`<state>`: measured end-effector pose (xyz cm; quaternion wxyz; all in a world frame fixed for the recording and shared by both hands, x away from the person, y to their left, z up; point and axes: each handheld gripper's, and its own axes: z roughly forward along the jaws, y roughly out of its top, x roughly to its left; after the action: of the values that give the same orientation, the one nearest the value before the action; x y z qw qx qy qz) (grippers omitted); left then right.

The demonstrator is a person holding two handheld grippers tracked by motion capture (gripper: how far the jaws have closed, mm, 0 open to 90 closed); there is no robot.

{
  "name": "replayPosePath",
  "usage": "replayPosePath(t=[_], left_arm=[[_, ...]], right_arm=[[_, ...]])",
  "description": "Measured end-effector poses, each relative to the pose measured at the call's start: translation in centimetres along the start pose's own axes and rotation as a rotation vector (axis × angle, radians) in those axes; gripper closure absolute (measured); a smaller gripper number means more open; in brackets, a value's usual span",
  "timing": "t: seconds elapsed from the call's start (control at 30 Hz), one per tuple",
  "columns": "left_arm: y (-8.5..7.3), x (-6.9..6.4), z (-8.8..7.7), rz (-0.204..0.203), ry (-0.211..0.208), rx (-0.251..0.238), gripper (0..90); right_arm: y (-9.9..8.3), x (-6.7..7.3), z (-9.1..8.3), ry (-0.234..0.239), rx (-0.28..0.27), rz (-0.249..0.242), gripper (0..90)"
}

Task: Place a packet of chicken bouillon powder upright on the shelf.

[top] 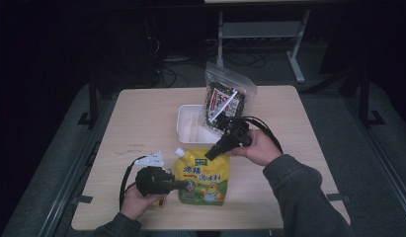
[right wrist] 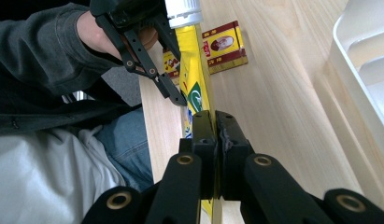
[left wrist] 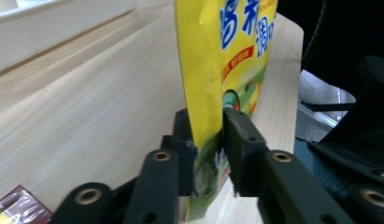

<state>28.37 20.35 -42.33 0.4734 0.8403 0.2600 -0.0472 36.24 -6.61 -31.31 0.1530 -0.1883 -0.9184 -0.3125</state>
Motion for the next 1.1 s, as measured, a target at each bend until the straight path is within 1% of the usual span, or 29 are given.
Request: replayPosePath(t=[0.03,0.07,0.13,0.2,0.3,0.33,0.37,0.4,0.47,0.53,0.6,0.63,0.67,0.77,0.9,0.93,0.97,1.0,1.1], left_arm=[[0.0,0.0,-0.1,-0.001,0.005,-0.004,69.6],[0.0,0.1,-0.2,-0.005,0.011,-0.007,66.7],[0.0,0.2,-0.4,-0.014,0.014,-0.008,60.5],[-0.1,0.3,-0.7,-0.019,0.031,-0.012,56.3],[-0.1,0.3,-1.1,-0.017,0.072,-0.010,51.4],[-0.1,0.3,-1.2,-0.015,0.072,-0.011,50.8],[-0.2,0.3,-1.4,-0.015,0.086,-0.012,50.2],[-0.2,0.3,-1.4,-0.012,0.098,-0.010,48.5],[-0.2,0.4,-1.6,-0.014,0.112,-0.011,46.2],[-0.3,0.5,-1.8,-0.014,0.134,-0.011,43.7],[-0.4,0.5,-1.9,-0.016,0.144,-0.013,42.7],[-0.5,0.7,-2.0,-0.014,0.158,-0.009,41.9],[-0.6,0.8,-1.9,-0.022,0.167,-0.005,41.1],[-0.9,1.2,-2.0,-0.037,0.172,-0.001,40.0],[-1.0,1.3,-2.5,-0.038,0.199,-0.012,38.1],[-1.0,1.3,-2.5,-0.038,0.205,-0.014,37.6],[-1.0,1.3,-2.6,-0.037,0.211,-0.017,37.2],[-1.0,1.3,-2.7,-0.035,0.220,-0.018,36.9],[-1.0,1.3,-2.8,-0.039,0.232,-0.019,36.1]], right_arm=[[0.0,0.0,0.0,0.002,-0.001,0.008,87.8],[-0.1,0.1,-0.1,0.011,-0.006,0.016,88.5],[-0.3,0.2,-0.3,0.012,-0.019,0.029,88.8],[-0.4,0.3,-0.6,0.021,-0.040,0.040,88.8],[-0.6,0.6,-0.8,0.027,-0.063,0.055,89.0],[-0.7,0.6,-0.9,0.031,-0.072,0.059,89.2],[-0.7,0.7,-1.1,0.036,-0.082,0.066,89.3],[-0.7,0.8,-1.2,0.039,-0.103,0.074,89.4],[-0.7,0.9,-1.5,0.039,-0.124,0.086,89.5],[-0.7,1.0,-1.7,0.028,-0.142,0.109,89.5],[-0.8,1.0,-1.9,0.027,-0.158,0.124,89.6],[-0.8,0.9,-2.0,0.029,-0.173,0.132,89.6],[-0.9,0.8,-2.2,0.037,-0.197,0.151,89.6],[-1.2,0.7,-2.6,0.055,-0.269,0.187,89.6],[-1.3,0.8,-3.1,0.060,-0.341,0.211,89.6],[-1.2,0.9,-3.3,0.063,-0.369,0.222,89.6],[-1.1,1.0,-3.4,0.063,-0.380,0.226,89.6],[-1.0,1.1,-3.5,0.057,-0.388,0.226,89.6],[-0.3,1.4,-4.0,0.017,-0.415,0.229,89.6]])
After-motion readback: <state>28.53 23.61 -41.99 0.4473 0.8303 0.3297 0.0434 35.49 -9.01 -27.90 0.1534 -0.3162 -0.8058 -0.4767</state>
